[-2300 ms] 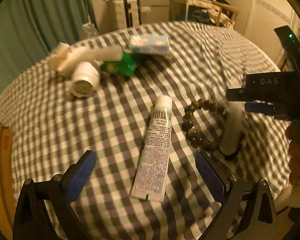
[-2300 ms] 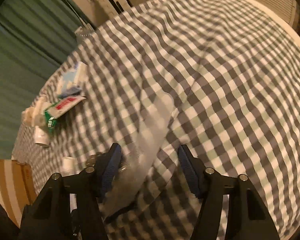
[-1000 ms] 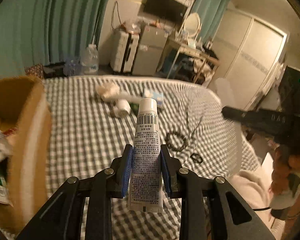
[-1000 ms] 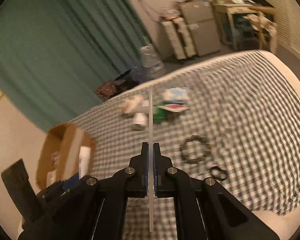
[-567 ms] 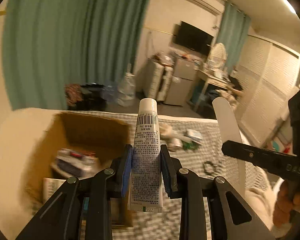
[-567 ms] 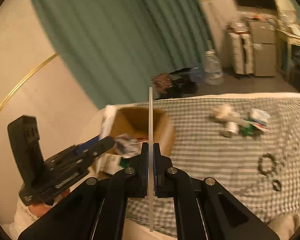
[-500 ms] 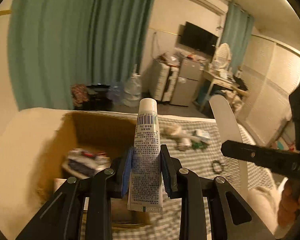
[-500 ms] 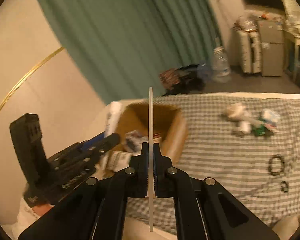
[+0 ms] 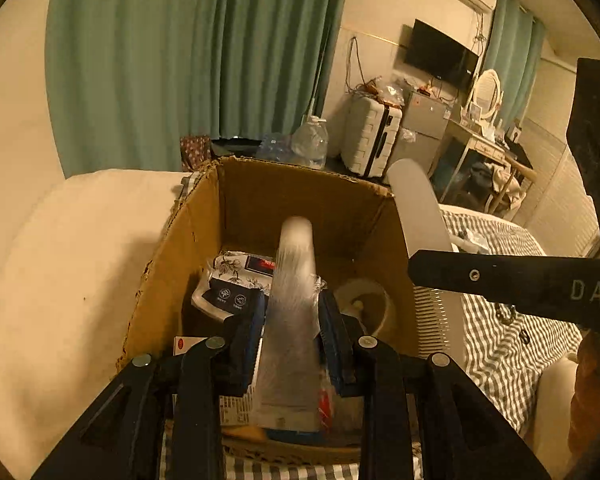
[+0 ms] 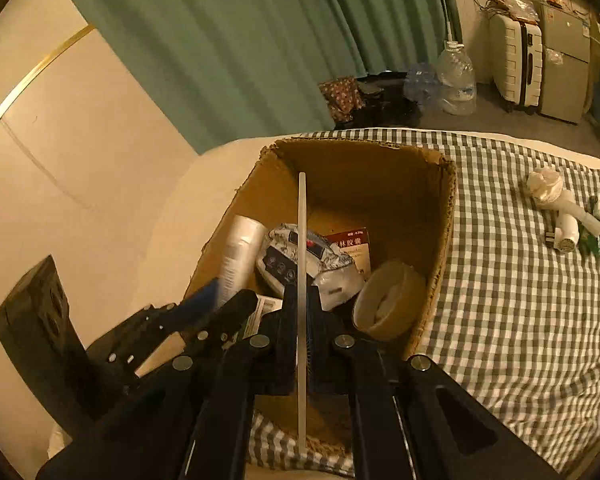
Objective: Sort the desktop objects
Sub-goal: 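Carry toothpaste tube and ruler to the box and open both grippers, then reach the left gripper to the hair dryer while the right gripper reaches the bead bracelet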
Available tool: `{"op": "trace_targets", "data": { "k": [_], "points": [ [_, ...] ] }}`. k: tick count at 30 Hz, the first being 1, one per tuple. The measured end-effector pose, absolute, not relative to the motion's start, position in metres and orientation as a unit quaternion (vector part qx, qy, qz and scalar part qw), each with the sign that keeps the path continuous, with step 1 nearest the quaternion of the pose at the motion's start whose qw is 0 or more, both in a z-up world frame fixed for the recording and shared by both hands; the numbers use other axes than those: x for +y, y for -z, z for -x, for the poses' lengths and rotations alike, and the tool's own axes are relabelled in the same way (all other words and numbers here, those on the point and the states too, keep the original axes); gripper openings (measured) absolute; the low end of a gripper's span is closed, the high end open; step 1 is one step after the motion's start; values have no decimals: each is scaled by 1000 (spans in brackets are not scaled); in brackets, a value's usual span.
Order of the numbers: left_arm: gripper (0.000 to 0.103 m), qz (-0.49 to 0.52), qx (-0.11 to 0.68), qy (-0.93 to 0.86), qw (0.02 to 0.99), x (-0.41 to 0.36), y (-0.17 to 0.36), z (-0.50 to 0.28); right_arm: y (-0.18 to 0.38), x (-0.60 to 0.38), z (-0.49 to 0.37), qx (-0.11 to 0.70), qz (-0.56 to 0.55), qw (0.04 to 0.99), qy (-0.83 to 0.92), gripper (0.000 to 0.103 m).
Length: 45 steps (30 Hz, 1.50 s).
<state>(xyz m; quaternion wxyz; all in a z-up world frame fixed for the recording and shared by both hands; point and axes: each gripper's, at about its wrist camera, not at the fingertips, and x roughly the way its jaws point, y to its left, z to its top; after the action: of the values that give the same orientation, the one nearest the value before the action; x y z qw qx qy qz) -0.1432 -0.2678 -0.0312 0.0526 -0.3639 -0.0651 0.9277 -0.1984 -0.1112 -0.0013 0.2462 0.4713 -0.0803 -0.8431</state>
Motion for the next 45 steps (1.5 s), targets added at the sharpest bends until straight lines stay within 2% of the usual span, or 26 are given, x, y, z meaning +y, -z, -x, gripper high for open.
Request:
{"op": "trace_targets", "data": {
  "k": [2,3,4,5,6,8,14,19,23,30,36,41,45],
  "points": [
    [49,364,-68,-928,50,-268,35,144,4,-111,203,-85,-476,233,844,9],
    [69,360,-64,-930,40,-269,36,142,3,-108,204,-92,-478,225,844,24],
    [88,354,-58,-933,31,-270,36,140,2,-103,205,-102,-476,221,845,45],
    [95,348,-50,-936,18,-268,36,138,0,-96,205,-111,-470,216,849,53],
    [102,344,-41,-938,-2,-268,35,135,-3,-92,205,-115,-466,211,852,53],
    [103,348,-39,-936,-21,-264,32,131,-10,-78,201,-118,-458,208,856,53],
    [103,359,-98,-928,0,-244,22,116,-26,-6,160,-118,-429,182,877,53],
    [103,397,-80,-914,15,-186,24,103,-28,77,131,-98,-417,122,895,53],
    [103,391,-46,-919,30,-134,24,83,-19,150,118,-82,-407,71,907,66],
    [103,403,-55,-912,43,-49,48,88,21,227,122,-107,-390,24,914,66],
    [103,432,-16,-901,44,15,89,122,60,249,156,-107,-408,24,906,66],
    [103,456,14,-889,42,41,115,155,99,265,196,-102,-445,8,890,66],
    [103,466,31,-884,36,50,130,185,128,274,218,-137,-470,16,872,66]
  ]
}}
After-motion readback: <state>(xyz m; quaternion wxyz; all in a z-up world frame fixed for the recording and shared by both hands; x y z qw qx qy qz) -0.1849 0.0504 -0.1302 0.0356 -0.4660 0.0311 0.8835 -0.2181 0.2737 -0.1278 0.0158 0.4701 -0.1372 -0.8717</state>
